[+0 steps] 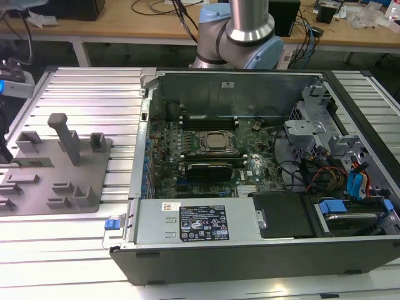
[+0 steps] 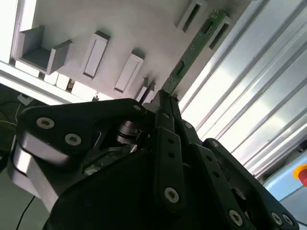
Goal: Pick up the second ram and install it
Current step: 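Pick up the second ram and move it above second insertion slot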
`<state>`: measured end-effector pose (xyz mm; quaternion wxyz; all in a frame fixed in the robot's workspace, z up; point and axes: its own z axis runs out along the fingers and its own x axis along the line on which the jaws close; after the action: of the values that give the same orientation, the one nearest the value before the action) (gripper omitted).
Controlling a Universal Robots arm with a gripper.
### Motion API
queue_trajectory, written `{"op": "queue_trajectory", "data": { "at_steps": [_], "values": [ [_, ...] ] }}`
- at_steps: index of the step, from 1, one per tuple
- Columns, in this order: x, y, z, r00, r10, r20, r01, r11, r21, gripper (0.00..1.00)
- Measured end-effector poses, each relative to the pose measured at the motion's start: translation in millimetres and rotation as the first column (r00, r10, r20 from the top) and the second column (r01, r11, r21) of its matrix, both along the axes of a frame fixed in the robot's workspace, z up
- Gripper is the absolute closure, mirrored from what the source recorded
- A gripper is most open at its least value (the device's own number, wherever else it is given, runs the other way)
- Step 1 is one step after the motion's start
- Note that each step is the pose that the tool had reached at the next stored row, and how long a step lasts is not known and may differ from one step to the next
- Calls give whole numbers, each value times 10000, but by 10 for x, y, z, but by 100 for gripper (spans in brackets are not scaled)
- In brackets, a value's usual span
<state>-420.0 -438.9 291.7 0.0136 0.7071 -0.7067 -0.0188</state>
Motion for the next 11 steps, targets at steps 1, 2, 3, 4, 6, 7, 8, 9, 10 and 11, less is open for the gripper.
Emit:
{"op": "queue_trajectory", "data": {
  "at_steps": [1,2,3,4,6,7,8,9,10,11],
  "values": [
    [0,0,106,10000,0,0,0,10000,1,91],
    [0,0,153,10000,0,1,0,10000,0,91],
    [0,0,179,10000,0,1,0,10000,0,91],
    [0,0,252,10000,0,0,0,10000,1,91],
    [0,0,321,10000,0,0,0,10000,1,91],
    [0,0,345,10000,0,0,0,10000,1,91],
    [1,0,390,10000,0,1,0,10000,0,91],
    [1,0,439,10000,0,0,0,10000,0,91],
    [1,0,464,10000,0,0,0,10000,0,91],
    [1,0,491,10000,0,0,0,10000,0,91]
  ]
}}
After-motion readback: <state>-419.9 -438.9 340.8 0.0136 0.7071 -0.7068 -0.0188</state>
